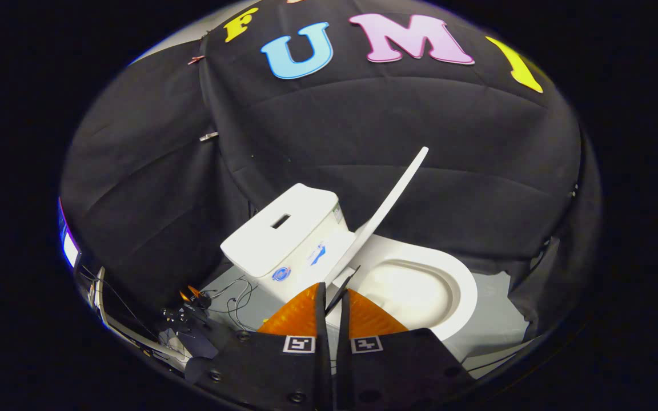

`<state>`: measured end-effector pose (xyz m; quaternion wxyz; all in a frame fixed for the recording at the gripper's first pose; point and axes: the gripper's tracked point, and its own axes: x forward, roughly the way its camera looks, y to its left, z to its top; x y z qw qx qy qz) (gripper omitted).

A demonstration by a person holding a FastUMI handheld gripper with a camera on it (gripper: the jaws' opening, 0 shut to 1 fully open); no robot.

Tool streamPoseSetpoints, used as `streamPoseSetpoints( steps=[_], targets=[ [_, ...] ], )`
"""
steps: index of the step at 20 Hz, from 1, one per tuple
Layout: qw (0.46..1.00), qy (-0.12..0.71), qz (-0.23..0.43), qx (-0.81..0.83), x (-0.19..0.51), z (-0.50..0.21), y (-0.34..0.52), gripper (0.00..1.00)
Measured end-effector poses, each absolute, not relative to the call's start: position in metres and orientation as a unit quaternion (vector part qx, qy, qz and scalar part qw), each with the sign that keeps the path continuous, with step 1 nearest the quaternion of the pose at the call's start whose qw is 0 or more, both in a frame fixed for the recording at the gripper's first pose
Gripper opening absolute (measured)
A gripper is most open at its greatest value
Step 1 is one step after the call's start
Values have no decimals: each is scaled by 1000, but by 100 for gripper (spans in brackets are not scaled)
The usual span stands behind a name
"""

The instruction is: Open the toilet lid.

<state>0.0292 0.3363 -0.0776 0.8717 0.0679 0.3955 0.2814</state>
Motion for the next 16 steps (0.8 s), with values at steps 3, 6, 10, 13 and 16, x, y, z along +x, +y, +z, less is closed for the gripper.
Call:
streamPoseSetpoints(
  steps=[3,6,10,13,16],
  targets=[
    [867,385,310,57,34,-60,381,8],
    [866,373,332,26,37,-52,422,8],
    [874,340,347,-10,44,-41,475,8],
    [880,316,353,-28,45,-40,508,8],
    [879,310,361,-30,45,-42,533,8]
  ],
)
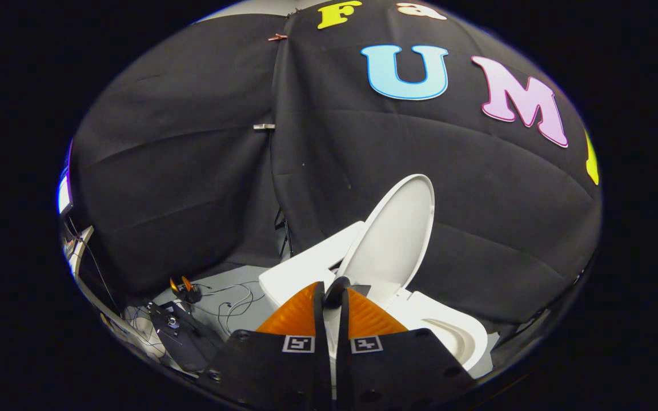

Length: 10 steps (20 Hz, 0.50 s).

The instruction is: Open the toilet lid.

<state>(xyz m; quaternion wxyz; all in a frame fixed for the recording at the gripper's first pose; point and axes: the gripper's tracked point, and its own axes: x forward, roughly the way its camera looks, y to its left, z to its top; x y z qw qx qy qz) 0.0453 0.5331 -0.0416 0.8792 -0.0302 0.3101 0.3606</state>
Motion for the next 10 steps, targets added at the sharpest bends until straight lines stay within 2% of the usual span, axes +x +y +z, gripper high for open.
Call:
streamPoseSetpoints(
  steps=[10],
  targets=[
    [886,254,381,-80,46,-47,587,8]
  ],
)
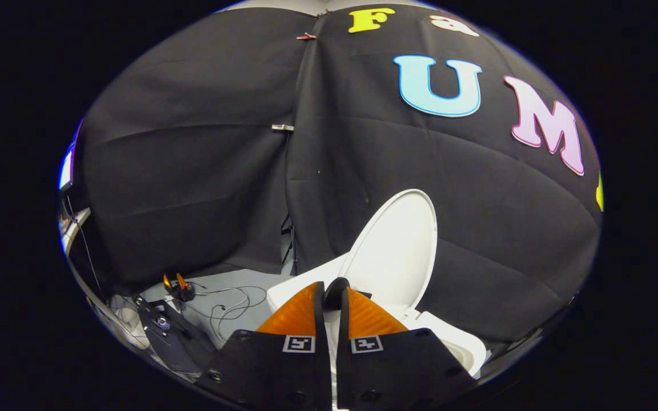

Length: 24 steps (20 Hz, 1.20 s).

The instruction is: Open the toilet lid.

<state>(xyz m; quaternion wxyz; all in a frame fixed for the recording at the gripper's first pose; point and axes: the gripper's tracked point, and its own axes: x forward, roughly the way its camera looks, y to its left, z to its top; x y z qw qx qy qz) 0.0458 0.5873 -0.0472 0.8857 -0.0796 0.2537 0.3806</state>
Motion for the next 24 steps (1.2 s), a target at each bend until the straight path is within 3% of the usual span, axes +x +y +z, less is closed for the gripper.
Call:
streamPoseSetpoints(
  steps=[6,8,12,16,19,24],
  targets=[
    [876,239,405,-103,39,-51,603,14],
    [874,235,415,-97,40,-50,604,28],
    [872,234,420,-94,39,-51,609,28],
    [874,218,425,-92,45,-50,614,42],
    [879,199,425,-80,52,-44,615,92],
    [882,199,425,-37,56,-42,613,99]
  ],
)
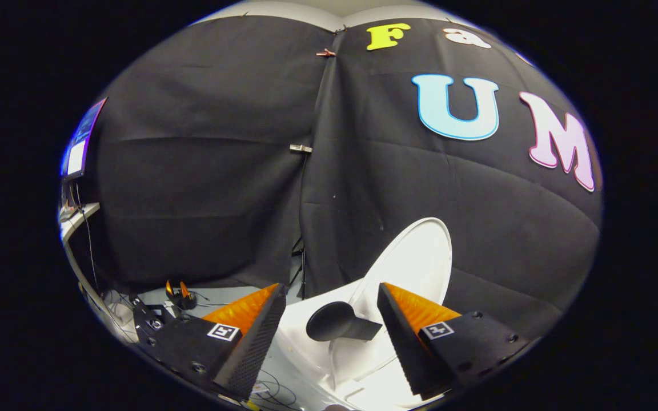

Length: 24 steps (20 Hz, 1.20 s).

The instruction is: Open the toilet lid.

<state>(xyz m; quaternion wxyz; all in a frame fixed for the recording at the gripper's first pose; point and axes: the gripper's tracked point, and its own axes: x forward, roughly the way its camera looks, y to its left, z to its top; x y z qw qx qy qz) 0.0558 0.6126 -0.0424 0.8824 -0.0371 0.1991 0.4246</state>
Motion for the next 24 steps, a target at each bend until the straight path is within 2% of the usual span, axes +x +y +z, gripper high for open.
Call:
streamPoseSetpoints(
  steps=[7,18,24],
  targets=[
    [888,200,414,6,67,-34,601,99],
    [882,79,462,42,57,32,596,99],
    [891,36,447,68,72,63,557,99]
  ],
)
